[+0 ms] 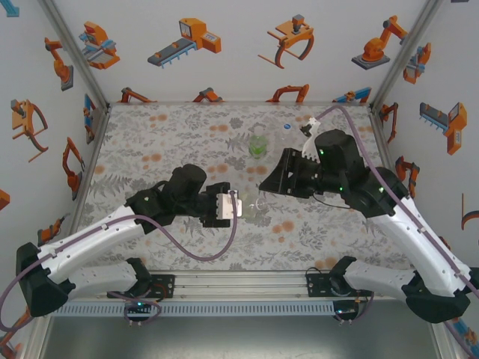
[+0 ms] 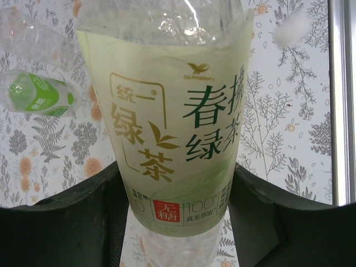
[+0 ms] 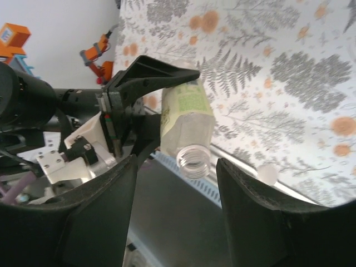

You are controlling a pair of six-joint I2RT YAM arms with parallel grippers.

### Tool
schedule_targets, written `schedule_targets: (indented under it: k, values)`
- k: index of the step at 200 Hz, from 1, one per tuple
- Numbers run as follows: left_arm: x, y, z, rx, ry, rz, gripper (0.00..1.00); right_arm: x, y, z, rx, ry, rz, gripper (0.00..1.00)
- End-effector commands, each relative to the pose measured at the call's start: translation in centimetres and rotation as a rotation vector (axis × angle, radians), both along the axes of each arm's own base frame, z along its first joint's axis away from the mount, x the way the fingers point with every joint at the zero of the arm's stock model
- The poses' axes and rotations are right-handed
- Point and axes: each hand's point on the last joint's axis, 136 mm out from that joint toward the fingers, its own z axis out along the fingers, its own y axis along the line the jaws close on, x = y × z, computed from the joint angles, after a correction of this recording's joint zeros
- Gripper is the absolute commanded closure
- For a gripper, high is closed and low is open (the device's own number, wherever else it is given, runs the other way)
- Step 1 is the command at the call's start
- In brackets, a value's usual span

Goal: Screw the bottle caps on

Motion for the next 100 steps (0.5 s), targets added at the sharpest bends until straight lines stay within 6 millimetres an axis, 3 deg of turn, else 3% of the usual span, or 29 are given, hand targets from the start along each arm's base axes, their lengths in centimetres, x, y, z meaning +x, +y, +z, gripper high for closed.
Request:
schedule_targets:
  k: [1, 100]
  values:
    - [-0.4, -0.7, 1.8, -0.056, -0.018, -0.034, 1.00, 0.4, -0.8, 0.5, -0.101, -0.120, 0.041, 0.45]
    - [1.9, 0.2, 1.3, -0.061, 0.051, 0.117, 1.00, 1.2, -2.6, -3.2, -0.200, -0.145, -0.023, 0.53]
